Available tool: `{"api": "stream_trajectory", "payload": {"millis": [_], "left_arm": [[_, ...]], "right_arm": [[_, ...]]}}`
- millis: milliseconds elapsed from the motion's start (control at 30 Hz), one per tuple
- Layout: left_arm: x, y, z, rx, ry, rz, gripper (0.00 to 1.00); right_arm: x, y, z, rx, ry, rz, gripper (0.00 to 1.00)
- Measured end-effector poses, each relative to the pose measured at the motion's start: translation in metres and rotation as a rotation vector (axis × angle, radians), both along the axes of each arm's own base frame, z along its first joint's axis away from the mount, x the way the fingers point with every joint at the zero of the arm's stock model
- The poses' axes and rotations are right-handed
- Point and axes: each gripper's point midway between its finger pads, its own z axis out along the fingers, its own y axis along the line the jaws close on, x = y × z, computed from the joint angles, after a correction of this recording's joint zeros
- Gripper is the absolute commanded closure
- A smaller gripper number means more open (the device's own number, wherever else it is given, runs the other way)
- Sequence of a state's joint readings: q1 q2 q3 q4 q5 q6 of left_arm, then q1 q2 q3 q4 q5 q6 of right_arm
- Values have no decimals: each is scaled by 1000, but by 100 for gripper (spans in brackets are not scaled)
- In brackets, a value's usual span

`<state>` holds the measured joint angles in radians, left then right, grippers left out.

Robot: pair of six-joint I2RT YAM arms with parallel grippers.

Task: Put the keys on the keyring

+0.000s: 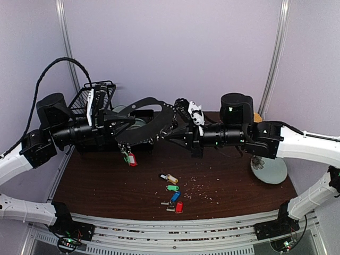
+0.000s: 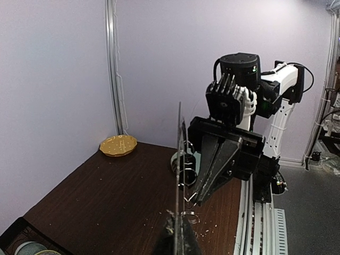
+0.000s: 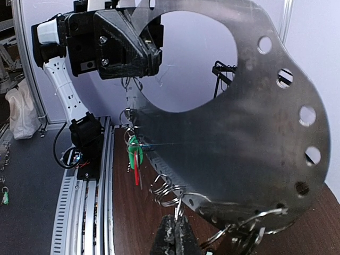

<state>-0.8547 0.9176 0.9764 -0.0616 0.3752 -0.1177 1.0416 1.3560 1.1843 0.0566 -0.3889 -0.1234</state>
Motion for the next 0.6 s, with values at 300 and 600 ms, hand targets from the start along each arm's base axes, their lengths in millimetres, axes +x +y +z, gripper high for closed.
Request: {"api": "stream_trajectory", "payload": {"millis": [300,600], "left_arm": [[-3,-1,-1,-13,28,-21,100],[19,-10,-11,-161,209,32,100]], "right_arm": [[1,-4,-1,24,41,-23,100],[12,-8,-3,274,-13,-71,100]]}}
